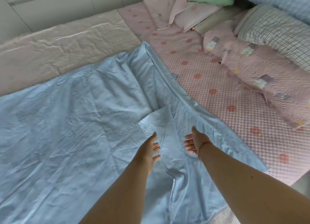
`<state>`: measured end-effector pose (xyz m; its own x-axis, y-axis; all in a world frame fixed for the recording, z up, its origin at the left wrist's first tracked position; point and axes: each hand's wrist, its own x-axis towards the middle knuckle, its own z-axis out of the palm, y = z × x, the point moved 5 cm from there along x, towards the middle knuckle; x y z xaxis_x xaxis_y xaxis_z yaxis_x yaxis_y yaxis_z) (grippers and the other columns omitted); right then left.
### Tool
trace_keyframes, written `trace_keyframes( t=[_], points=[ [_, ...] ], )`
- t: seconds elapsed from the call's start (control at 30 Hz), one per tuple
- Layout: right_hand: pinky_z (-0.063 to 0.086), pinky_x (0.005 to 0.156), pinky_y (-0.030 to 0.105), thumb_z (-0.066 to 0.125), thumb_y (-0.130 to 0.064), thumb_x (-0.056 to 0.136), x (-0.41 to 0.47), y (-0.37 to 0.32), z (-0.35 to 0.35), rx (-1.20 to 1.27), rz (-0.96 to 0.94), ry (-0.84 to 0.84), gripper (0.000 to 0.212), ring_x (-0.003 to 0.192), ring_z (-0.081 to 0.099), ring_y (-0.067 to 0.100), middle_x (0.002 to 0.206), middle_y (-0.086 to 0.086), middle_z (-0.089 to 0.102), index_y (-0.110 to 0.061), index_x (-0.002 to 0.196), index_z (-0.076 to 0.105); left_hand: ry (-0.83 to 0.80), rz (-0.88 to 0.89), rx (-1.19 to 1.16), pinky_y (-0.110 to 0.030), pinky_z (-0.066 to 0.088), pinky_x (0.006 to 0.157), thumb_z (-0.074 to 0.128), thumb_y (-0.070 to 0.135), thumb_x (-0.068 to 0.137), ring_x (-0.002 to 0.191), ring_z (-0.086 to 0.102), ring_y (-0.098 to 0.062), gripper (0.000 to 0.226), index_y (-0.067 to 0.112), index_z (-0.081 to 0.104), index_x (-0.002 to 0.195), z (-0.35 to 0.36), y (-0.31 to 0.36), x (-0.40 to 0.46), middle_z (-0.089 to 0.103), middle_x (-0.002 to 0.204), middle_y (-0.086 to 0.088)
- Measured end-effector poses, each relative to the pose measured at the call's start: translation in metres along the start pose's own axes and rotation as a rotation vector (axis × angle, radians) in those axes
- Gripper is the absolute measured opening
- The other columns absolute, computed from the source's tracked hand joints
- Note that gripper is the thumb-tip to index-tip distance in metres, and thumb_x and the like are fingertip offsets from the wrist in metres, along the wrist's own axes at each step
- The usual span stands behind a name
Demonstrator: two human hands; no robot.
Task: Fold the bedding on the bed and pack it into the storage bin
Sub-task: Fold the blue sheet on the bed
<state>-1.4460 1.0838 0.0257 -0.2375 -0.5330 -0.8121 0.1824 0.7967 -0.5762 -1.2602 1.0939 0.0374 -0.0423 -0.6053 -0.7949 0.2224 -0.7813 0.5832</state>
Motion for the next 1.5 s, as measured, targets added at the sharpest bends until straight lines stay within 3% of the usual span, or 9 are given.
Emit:
trace_keyframes(
  t=[0.2,0.43,0.67,0.8,0.93,1.1,1.2,1.3,1.5],
  points=[
    [0.049,0.077,0.035,0.026,-0.049,0.101,0.042,-0.034,-0.024,-0.062,0.026,-0.152,0.056,0.078,0.061,0.023,0.085,0.012,0.063,-0.005,0.097,0.061,0.157,0.028,-0.040,-0.040,0.026,0.112,0.046,0.051,0.096,0.141,0.032,-0.024,0.061,0.014,0.041,0.144,0.029,0.012,0.031,0.036,0.152,-0.006],
    [0.049,0.065,0.031,0.028,-0.051,0.100,0.076,-0.027,-0.036,-0.159,0.069,-0.163,0.055,0.077,0.061,0.022,0.087,0.012,0.064,-0.008,0.091,0.062,0.329,0.041,-0.062,-0.041,0.030,0.112,0.053,0.060,0.087,0.133,0.042,-0.021,0.062,0.026,0.049,0.139,0.014,0.001,0.072,0.046,0.144,0.005],
    [0.048,0.072,0.033,0.027,-0.046,0.102,0.086,-0.046,-0.047,-0.172,0.039,-0.138,0.055,0.071,0.056,0.021,0.081,0.011,0.060,-0.003,0.104,0.060,0.362,0.070,-0.049,-0.025,0.037,0.060,0.068,0.022,0.086,0.061,0.044,-0.018,0.029,-0.005,0.064,0.098,0.036,0.013,0.084,0.050,0.070,-0.004],
    [0.047,0.087,0.038,0.026,-0.046,0.102,0.077,-0.065,-0.038,-0.188,-0.010,-0.190,0.053,0.075,0.056,0.022,0.083,0.010,0.060,-0.004,0.104,0.059,0.389,0.017,0.132,-0.039,0.049,0.088,0.068,0.022,0.087,0.098,0.063,-0.032,0.041,-0.003,0.062,0.119,0.038,0.015,0.072,0.067,0.102,-0.015],
    [0.048,0.085,0.036,0.026,-0.047,0.101,0.071,-0.070,-0.035,-0.218,-0.036,-0.218,0.055,0.083,0.058,0.023,0.087,0.009,0.061,-0.005,0.111,0.059,0.282,0.170,0.215,-0.026,0.051,0.071,0.067,0.007,0.087,0.082,0.065,-0.019,0.006,0.007,0.070,0.092,0.047,0.019,0.070,0.068,0.085,-0.007],
    [0.043,0.092,0.041,0.022,-0.047,0.102,0.062,-0.082,-0.037,-0.177,-0.106,-0.220,0.054,0.106,0.054,0.028,0.112,0.013,0.056,-0.012,0.133,0.050,0.012,0.254,0.009,-0.022,0.038,0.046,0.062,-0.008,0.085,0.051,0.046,-0.010,0.045,0.028,0.058,0.114,0.104,0.005,0.051,0.054,0.072,-0.005],
    [0.040,0.101,0.045,0.018,-0.050,0.101,0.056,-0.099,-0.039,-0.151,-0.219,-0.240,0.057,0.104,0.054,0.025,0.112,0.010,0.057,-0.017,0.134,0.050,-0.128,0.178,-0.149,-0.021,0.049,0.058,0.059,-0.007,0.089,0.065,0.059,-0.008,0.064,0.037,0.038,0.130,0.133,-0.002,0.040,0.066,0.079,-0.001],
    [0.045,0.087,0.035,0.015,-0.053,0.100,0.047,-0.115,-0.042,-0.208,-0.323,-0.280,0.058,0.093,0.056,0.017,0.105,0.004,0.059,-0.025,0.131,0.054,-0.160,0.166,-0.069,-0.015,0.046,0.061,0.060,0.000,0.090,0.063,0.054,-0.002,0.041,0.020,0.059,0.125,0.144,-0.006,0.037,0.060,0.074,0.005],
    [0.023,0.110,0.032,0.014,-0.052,0.100,0.044,-0.124,-0.040,-0.677,-0.465,-0.317,0.053,0.135,0.036,0.021,0.148,0.003,0.039,-0.033,0.135,0.050,-0.344,0.200,0.111,-0.023,0.043,0.092,0.067,-0.002,0.079,0.097,0.056,-0.015,0.032,0.020,0.072,0.103,0.165,-0.010,0.024,0.065,0.103,-0.006]
  ],
)
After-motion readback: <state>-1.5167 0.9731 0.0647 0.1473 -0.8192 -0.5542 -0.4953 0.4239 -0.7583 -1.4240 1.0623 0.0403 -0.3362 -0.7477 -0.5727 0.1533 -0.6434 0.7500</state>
